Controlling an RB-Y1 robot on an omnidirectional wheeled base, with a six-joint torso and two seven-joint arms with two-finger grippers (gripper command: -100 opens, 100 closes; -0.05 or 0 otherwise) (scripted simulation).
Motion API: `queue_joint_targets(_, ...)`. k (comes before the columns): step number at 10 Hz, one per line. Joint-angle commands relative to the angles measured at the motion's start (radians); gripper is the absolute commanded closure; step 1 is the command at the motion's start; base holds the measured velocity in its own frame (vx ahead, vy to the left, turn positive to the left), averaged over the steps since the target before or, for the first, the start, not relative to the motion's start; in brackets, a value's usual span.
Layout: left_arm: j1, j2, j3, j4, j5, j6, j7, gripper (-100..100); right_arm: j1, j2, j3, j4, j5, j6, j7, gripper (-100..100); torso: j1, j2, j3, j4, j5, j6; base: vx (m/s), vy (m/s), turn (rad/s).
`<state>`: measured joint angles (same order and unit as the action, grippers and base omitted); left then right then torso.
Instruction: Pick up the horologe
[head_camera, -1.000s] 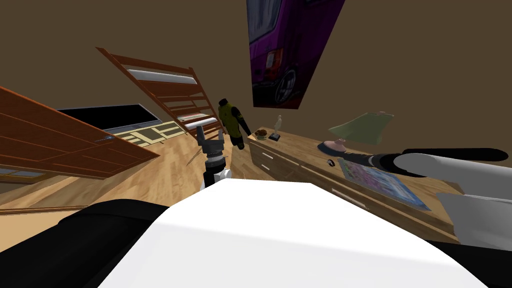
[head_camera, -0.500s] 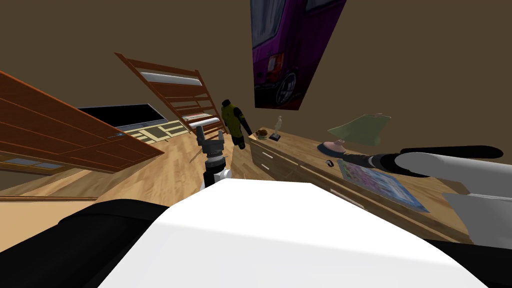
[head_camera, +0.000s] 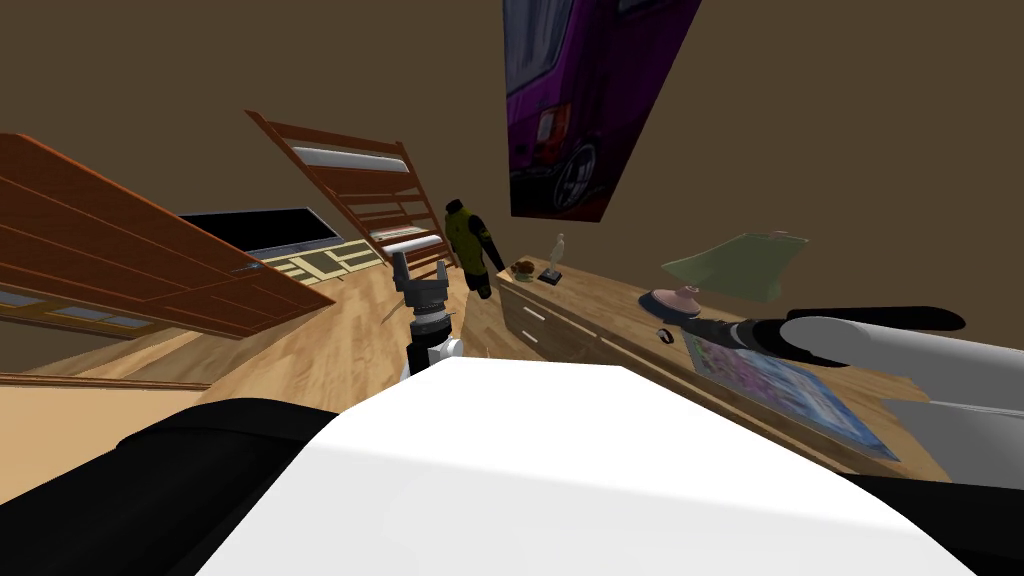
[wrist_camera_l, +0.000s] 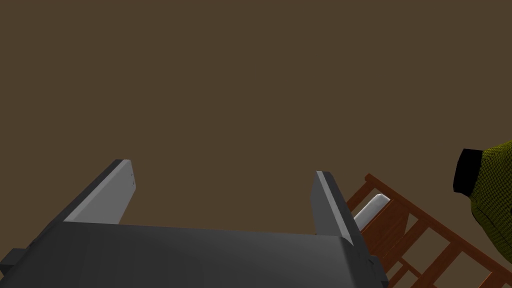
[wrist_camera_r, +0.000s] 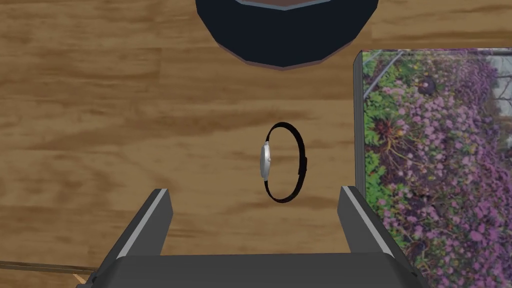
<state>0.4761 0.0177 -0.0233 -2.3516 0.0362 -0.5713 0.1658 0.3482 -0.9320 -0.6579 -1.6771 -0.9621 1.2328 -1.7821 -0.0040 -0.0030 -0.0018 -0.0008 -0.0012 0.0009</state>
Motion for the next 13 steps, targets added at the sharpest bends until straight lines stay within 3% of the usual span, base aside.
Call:
queue_joint_targets(1, 0.000, 0.000, 0.000, 0.000, 0.000, 0.000, 0.000, 0, 0.024, 0.005, 0.011, 0.002, -0.010, -0.007, -0.030, -100, 0.000, 0.000, 0.000, 0.000, 0.000, 0.000, 0.046, -0.060, 0.051)
queue_joint_targets(4, 0.000, 0.000, 0.000, 0.000, 0.000, 0.000, 0.000, 0, 0.075, 0.013, 0.043, 0.017, -0.033, -0.027, -0.097, -100, -0.001, 0.000, 0.000, 0.000, 0.000, 0.000, 0.054, -0.070, 0.076)
queue_joint_targets(5, 0.000, 0.000, 0.000, 0.000, 0.000, 0.000, 0.000, 0, 0.078, 0.019, 0.029, -0.005, -0.027, -0.018, -0.085, -100, -0.001, -0.001, 0.000, 0.000, 0.000, 0.000, 0.036, -0.038, 0.020)
queue_joint_targets(6, 0.000, 0.000, 0.000, 0.000, 0.000, 0.000, 0.000, 0, 0.081, 0.021, 0.030, -0.005, -0.027, -0.021, -0.089, 0, 0.001, 0.000, 0.000, 0.000, 0.000, 0.000, 0.005, -0.007, -0.001)
queue_joint_targets(7, 0.000, 0.000, 0.000, 0.000, 0.000, 0.000, 0.000, 0, 0.070, 0.042, 0.041, 0.025, -0.014, -0.044, -0.061, -100, 0.003, 0.002, 0.001, 0.000, 0.001, 0.000, 0.034, -0.008, 0.013)
queue_joint_targets(9, 0.000, 0.000, 0.000, 0.000, 0.000, 0.000, 0.000, 0, 0.067, 0.043, 0.041, 0.029, -0.013, -0.044, -0.060, -100, 0.004, 0.000, 0.000, 0.000, 0.001, 0.000, 0.039, -0.006, 0.011)
queue_joint_targets(10, 0.000, 0.000, 0.000, 0.000, 0.000, 0.000, 0.000, 0, 0.066, 0.044, 0.042, 0.032, -0.013, -0.047, -0.057, 100, 0.004, 0.001, 0.001, 0.000, 0.001, 0.000, 0.000, 0.000, 0.000)
queue_joint_targets(13, 0.000, 0.000, 0.000, 0.000, 0.000, 0.000, 0.000, 0, 0.066, 0.044, 0.042, 0.031, -0.013, -0.046, -0.057, 100, 0.005, 0.003, 0.002, 0.001, 0.001, 0.000, 0.000, 0.000, 0.000)
